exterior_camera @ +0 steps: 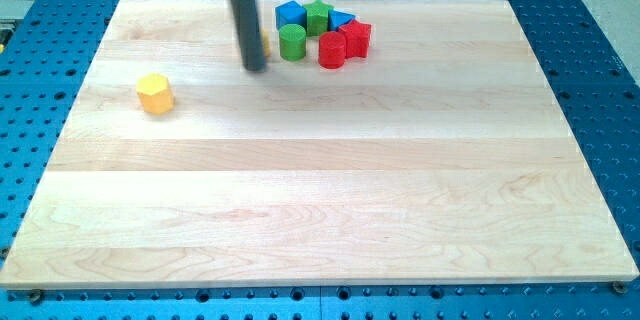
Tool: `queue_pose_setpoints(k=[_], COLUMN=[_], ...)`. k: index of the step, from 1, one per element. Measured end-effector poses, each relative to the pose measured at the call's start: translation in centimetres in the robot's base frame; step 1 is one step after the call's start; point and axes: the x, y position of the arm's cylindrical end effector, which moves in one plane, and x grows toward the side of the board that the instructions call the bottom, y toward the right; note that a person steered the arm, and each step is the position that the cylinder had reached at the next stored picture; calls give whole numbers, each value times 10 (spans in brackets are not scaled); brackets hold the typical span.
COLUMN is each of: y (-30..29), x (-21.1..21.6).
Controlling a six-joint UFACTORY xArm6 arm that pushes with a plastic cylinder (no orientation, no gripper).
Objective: Push the hexagon left below the red circle
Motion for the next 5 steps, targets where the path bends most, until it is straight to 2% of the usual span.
queue_pose_setpoints(k=[1, 2, 3, 4, 5], y=[-50, -71, -164, -146, -52], x=[48, 136, 110, 50, 48])
